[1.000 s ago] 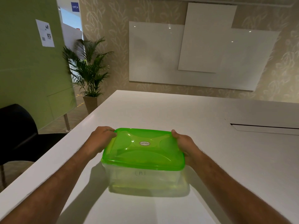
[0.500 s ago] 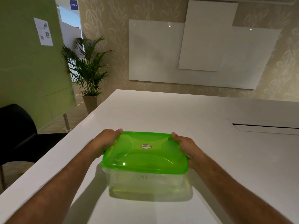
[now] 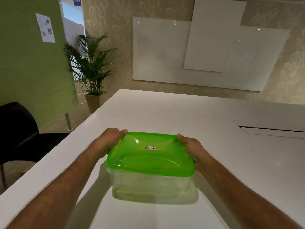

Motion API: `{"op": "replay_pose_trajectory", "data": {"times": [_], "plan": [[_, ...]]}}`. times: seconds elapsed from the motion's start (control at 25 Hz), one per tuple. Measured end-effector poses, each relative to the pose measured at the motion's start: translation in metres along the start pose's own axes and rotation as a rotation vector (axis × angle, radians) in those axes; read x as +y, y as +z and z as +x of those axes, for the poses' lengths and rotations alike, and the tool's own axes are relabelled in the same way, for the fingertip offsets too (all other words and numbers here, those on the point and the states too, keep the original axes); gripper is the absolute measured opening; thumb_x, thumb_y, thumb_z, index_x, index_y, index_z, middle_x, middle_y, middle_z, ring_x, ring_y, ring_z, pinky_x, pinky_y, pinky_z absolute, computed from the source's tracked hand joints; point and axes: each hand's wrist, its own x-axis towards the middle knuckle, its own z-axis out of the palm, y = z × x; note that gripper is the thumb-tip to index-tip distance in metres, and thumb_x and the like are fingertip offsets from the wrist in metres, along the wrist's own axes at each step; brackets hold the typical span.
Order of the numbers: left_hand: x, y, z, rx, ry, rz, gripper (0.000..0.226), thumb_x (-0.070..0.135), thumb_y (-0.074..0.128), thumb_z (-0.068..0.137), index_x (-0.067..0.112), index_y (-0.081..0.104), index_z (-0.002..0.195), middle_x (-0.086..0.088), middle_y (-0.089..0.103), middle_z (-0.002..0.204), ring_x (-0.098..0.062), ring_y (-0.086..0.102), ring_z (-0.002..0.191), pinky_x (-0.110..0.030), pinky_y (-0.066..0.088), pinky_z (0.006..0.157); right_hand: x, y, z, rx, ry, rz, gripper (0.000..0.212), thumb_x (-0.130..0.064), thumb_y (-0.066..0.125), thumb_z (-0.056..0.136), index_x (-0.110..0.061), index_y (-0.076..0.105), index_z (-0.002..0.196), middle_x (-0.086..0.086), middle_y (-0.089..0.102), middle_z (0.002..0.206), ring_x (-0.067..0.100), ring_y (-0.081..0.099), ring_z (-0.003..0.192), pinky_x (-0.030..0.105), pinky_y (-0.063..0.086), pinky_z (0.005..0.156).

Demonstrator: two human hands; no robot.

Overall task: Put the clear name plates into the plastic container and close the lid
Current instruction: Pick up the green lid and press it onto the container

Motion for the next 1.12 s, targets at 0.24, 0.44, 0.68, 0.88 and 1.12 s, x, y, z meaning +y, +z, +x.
{"op": "replay_pose_trajectory", "data": {"times": [0.24,0.44,0.68,0.88,1.12], "plan": [[0.002,0.001,-0.004,0.019,0.008,-0.040,0.035,0.036,0.061,0.095,0.009,0.053,0.073,-0.010,0.052,0.072,-0.026,0.051,0.060,-0.030,0.043,0.062,0.006,-0.011,-0.011,0.289,-0.738,-0.491,0.019,-0.032,0.066,0.090,-0.021,0.071,0.104,-0.009,0.073,0.100,0.009,0.066,0.099,0.029,0.049,0.091],[0.001,0.002,-0.004,0.059,0.018,-0.030,0.037,0.036,0.062,0.094,0.009,0.052,0.070,-0.009,0.052,0.071,-0.027,0.052,0.063,-0.030,0.041,0.062,0.024,-0.035,-0.043,-0.169,-1.176,-0.858,0.047,-0.057,0.048,0.094,-0.025,0.066,0.123,-0.009,0.067,0.125,0.009,0.060,0.121,0.036,0.045,0.104],[0.004,0.003,-0.022,0.303,0.343,0.121,0.033,0.044,0.069,0.087,0.011,0.069,0.085,0.000,0.067,0.086,-0.019,0.061,0.083,-0.032,0.044,0.075,0.036,-0.038,-0.044,-0.207,-1.452,-1.265,0.061,-0.060,0.060,0.088,-0.025,0.055,0.137,0.002,0.056,0.142,0.023,0.047,0.136,0.055,0.038,0.108],[-0.044,-0.012,-0.065,0.091,0.885,-0.035,0.045,0.049,0.052,0.092,0.011,0.077,0.094,-0.005,0.075,0.106,-0.020,0.064,0.114,-0.044,0.047,0.101,0.039,-0.039,-0.045,-0.213,-1.445,-1.240,0.058,-0.059,0.058,0.089,-0.025,0.055,0.136,0.002,0.056,0.141,0.022,0.045,0.137,0.059,0.035,0.109],[-0.081,-0.029,-0.078,0.059,1.227,0.375,0.064,0.047,0.067,0.086,0.000,0.060,0.129,-0.011,0.058,0.140,-0.029,0.047,0.138,-0.057,0.036,0.112,0.040,-0.039,-0.043,-0.181,-1.492,-1.250,0.057,-0.058,0.055,0.091,-0.023,0.054,0.136,0.003,0.058,0.139,0.024,0.049,0.134,0.058,0.038,0.106]]}}
